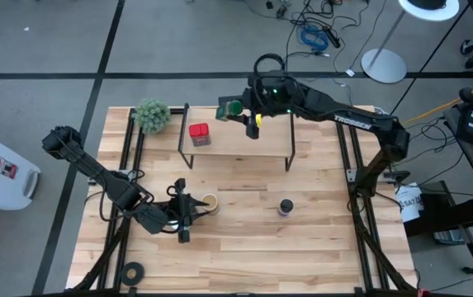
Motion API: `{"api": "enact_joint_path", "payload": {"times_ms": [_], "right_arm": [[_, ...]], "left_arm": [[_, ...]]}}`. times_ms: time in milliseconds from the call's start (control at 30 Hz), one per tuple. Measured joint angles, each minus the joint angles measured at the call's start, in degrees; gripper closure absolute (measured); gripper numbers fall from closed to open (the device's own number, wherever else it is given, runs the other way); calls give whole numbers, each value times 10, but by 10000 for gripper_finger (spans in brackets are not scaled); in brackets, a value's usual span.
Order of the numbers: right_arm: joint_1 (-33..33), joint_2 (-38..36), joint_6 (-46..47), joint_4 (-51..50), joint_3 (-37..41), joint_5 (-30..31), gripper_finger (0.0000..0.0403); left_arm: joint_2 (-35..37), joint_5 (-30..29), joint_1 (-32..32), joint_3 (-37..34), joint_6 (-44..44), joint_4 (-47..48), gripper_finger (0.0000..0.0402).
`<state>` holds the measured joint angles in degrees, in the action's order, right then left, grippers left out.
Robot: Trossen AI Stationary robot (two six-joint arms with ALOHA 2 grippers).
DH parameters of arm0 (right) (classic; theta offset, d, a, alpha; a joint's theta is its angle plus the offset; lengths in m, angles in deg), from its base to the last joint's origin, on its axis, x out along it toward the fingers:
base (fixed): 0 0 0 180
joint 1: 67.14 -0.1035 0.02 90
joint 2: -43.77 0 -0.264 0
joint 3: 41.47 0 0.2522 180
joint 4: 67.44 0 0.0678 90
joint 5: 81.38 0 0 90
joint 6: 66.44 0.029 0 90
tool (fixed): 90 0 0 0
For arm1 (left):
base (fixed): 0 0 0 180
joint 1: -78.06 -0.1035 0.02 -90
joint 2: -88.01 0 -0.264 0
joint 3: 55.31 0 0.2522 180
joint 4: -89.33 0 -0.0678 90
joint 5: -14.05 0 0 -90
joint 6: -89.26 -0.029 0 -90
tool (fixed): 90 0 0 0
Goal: Shelf spices
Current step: Put the green seasoning bottle on the shelf aligned with the other red seasoning can
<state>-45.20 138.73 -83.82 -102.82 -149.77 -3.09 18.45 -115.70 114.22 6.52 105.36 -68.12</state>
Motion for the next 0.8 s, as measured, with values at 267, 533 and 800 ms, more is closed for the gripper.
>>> {"api": "enact_joint_path", "payload": {"times_ms": [267, 533, 800], "right_arm": [[16, 32, 17, -13, 0, -46, 202], [7, 79, 17, -38, 0, -74, 202], [3, 101, 11, -37, 0, -83, 202]], "left_arm": [[0, 0, 0, 0, 6, 9, 288], [0, 1, 0, 0, 12, 9, 288], [0, 3, 0, 0, 15, 12, 288]]}}
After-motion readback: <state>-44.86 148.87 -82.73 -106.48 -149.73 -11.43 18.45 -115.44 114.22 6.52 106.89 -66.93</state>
